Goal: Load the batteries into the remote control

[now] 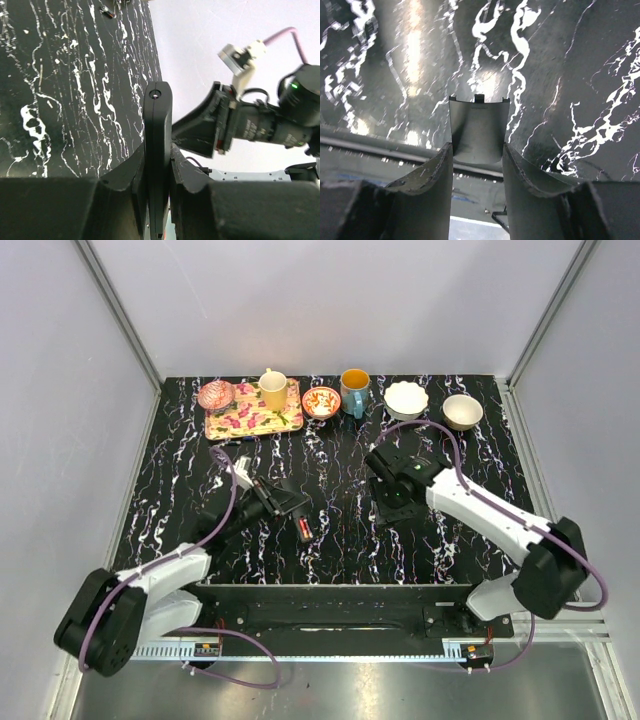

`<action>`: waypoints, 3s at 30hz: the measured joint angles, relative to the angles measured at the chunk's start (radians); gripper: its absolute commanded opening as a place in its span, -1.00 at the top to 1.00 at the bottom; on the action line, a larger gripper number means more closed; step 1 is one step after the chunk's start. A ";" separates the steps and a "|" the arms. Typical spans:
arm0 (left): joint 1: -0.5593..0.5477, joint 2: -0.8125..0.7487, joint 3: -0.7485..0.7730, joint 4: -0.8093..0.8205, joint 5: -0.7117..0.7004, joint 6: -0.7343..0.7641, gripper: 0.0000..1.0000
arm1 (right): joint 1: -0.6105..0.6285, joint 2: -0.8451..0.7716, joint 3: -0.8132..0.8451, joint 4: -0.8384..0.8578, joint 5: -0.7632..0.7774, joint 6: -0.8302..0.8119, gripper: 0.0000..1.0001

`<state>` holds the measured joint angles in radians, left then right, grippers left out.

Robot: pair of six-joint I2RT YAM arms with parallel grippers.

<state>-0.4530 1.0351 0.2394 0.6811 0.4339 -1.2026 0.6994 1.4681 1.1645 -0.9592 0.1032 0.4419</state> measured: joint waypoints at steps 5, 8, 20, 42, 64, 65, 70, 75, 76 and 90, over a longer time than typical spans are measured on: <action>-0.040 0.132 0.066 0.102 -0.018 -0.011 1.00 | 0.060 -0.071 0.084 -0.116 -0.049 -0.021 1.00; -0.053 0.220 0.103 0.183 -0.021 -0.036 1.00 | 0.099 -0.070 0.166 -0.179 -0.068 -0.031 1.00; -0.114 0.474 0.179 0.463 -0.049 -0.135 1.00 | 0.204 0.058 0.431 -0.322 -0.088 -0.074 1.00; -0.208 0.539 0.181 0.539 -0.213 -0.167 1.00 | 0.205 0.223 0.518 -0.316 -0.117 -0.086 1.00; -0.234 0.523 0.181 0.509 -0.265 -0.167 1.00 | 0.205 0.259 0.532 -0.289 -0.101 -0.086 1.00; -0.237 0.523 0.181 0.507 -0.265 -0.168 1.00 | 0.205 0.261 0.532 -0.286 -0.097 -0.086 1.00; -0.241 0.515 0.181 0.500 -0.269 -0.168 1.00 | 0.205 0.267 0.532 -0.282 -0.096 -0.086 1.00; -0.241 0.512 0.181 0.500 -0.271 -0.168 1.00 | 0.205 0.267 0.532 -0.282 -0.095 -0.087 1.00; -0.241 0.512 0.181 0.499 -0.271 -0.168 1.00 | 0.205 0.267 0.532 -0.283 -0.094 -0.087 1.00; -0.242 0.512 0.179 0.503 -0.273 -0.198 1.00 | 0.206 0.269 0.545 -0.294 -0.092 -0.090 0.61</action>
<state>-0.6949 1.5475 0.4187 1.1843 0.1612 -1.4006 0.9051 1.7367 1.7096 -1.2530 0.0109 0.3519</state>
